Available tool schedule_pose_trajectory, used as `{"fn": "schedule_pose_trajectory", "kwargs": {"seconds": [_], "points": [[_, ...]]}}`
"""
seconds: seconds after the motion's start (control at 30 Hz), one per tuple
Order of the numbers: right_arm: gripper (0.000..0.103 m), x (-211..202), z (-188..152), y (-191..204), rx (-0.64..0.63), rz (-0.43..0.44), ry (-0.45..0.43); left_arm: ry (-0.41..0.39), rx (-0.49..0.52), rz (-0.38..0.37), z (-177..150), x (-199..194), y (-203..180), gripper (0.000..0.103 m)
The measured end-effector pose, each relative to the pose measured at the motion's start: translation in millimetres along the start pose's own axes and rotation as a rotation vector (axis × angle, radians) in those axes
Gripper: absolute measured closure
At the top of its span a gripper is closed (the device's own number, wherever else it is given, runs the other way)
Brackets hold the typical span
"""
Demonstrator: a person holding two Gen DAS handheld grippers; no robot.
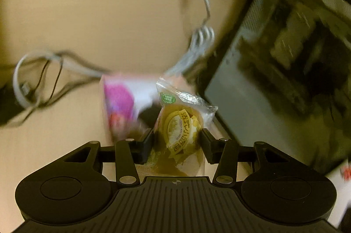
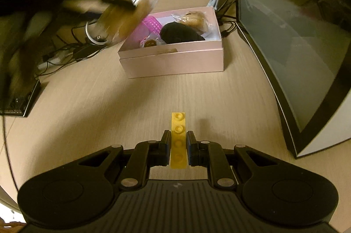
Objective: Organize objects
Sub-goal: 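Carry the bread packet into the pink box with the left tool and release, then carry the yellow brick over the pink box with the right tool and release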
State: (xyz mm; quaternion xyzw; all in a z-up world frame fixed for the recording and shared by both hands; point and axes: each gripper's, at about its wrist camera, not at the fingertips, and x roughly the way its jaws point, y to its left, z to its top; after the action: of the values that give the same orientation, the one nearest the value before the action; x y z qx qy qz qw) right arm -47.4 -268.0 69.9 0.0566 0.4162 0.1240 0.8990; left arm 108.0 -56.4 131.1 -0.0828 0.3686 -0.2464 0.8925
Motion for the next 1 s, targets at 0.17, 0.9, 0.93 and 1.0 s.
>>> {"fn": "schedule_pose_trajectory", "kwargs": {"seconds": [0.17,0.9,0.93,1.0], "points": [[0.089,2,0,-2,-0.006,0.006,0.002,0.035,-0.104,0.042,57,63,15,0.052],[0.089,15,10,-25,0.012,-0.018,0.02,-0.04,-0.243,0.037,29,60,41,0.05],[0.089,14,11,-26,0.021,-0.018,0.017,-0.047,-0.227,0.039,21,48,42,0.05],[0.089,13,16,-26,0.034,-0.013,0.007,-0.052,-0.208,0.044,2,23,46,0.05]]}}
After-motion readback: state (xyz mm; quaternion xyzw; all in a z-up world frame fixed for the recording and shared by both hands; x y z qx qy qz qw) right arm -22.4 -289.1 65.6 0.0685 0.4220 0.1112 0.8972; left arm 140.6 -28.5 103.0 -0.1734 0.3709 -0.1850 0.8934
